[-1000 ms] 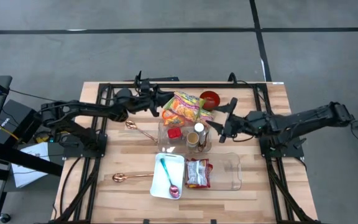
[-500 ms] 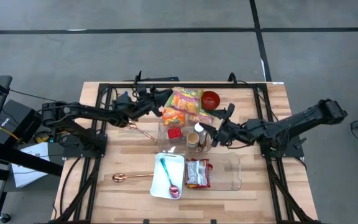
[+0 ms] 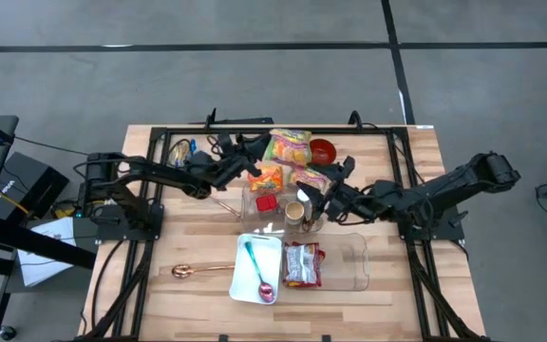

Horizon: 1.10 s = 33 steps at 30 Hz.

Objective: Pick & Place Food Item
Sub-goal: Put the top green noodle pack into the bottom transparent bin

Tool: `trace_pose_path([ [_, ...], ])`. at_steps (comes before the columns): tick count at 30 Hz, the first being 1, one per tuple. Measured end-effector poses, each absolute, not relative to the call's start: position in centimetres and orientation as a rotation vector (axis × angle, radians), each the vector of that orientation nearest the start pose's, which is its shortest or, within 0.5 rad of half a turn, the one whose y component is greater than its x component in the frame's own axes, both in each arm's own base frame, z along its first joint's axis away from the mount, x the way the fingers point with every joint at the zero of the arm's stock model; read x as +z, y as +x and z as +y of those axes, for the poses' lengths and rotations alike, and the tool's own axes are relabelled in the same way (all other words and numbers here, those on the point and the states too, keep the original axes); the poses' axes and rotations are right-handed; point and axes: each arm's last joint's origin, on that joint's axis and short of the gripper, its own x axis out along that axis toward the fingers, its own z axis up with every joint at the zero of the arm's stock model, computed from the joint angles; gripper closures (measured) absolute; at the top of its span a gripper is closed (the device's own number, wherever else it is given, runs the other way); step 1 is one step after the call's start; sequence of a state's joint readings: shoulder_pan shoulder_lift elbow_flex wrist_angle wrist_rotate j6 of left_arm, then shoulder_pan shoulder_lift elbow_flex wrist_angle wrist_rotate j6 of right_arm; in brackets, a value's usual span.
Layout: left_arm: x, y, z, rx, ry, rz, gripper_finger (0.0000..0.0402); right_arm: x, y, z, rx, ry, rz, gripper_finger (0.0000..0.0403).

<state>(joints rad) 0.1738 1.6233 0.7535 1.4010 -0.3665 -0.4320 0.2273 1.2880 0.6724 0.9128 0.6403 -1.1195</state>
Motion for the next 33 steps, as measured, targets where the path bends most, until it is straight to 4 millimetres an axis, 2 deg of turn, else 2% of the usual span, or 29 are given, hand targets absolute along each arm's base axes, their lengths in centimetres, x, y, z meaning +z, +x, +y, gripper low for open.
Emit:
trace_pose_path([
  [9,27.8,33.4,6.5,0.391,-0.466,-0.677,0.0401,28.1,28.9,4.2,-0.653,-1.066,0.147,0.0127],
  [17,28.0,33.9,5.2,0.362,-0.465,-0.657,0.0401,28.2,29.3,3.7,-0.756,-1.095,0.131,0.0127],
  [33,28.7,34.0,4.7,0.362,-0.464,-0.689,0.0401,28.0,29.5,3.5,-0.768,-1.088,0.120,0.0127],
])
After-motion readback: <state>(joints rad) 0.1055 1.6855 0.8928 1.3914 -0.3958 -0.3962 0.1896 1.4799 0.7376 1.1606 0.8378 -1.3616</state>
